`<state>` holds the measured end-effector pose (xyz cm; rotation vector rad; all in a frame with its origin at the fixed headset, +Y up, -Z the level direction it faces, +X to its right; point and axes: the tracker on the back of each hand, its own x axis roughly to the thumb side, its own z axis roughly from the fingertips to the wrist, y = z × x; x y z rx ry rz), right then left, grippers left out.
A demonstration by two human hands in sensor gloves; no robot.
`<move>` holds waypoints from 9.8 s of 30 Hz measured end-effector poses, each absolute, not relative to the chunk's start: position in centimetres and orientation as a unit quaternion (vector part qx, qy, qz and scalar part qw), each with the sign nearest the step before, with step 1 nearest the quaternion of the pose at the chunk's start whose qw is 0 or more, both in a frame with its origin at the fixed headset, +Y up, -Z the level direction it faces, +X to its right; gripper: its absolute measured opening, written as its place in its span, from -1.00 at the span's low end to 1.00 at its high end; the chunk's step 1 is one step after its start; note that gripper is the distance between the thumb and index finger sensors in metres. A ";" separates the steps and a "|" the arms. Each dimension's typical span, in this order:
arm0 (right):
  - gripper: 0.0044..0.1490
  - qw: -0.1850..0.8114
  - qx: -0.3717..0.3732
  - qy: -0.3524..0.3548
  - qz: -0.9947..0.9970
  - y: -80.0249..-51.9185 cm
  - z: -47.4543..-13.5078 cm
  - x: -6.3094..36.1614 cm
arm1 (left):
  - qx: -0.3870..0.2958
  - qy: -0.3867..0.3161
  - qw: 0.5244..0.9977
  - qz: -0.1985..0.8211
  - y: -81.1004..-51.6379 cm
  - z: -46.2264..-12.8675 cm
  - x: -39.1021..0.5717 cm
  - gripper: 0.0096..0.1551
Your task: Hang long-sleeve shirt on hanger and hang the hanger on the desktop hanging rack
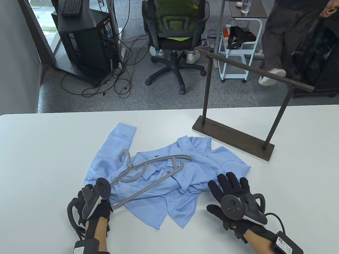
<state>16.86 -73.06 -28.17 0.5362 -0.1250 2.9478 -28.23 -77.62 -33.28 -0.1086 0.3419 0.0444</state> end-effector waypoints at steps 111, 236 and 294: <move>-0.43 0.289 -0.012 -0.226 0.930 -67.9 -29.2 30.4 | -0.013 -0.039 0.999 0.026 -73.4 -43.5 -16.3 -0.52; -0.27 0.205 0.030 -0.071 0.976 -73.8 -34.9 6.0 | 0.276 -0.058 0.878 0.387 -70.2 -27.5 -20.9 -0.33; -0.28 0.290 0.266 -0.040 0.918 -70.7 -25.6 6.9 | 0.226 -0.143 0.925 0.271 -72.3 -28.1 -16.5 -0.32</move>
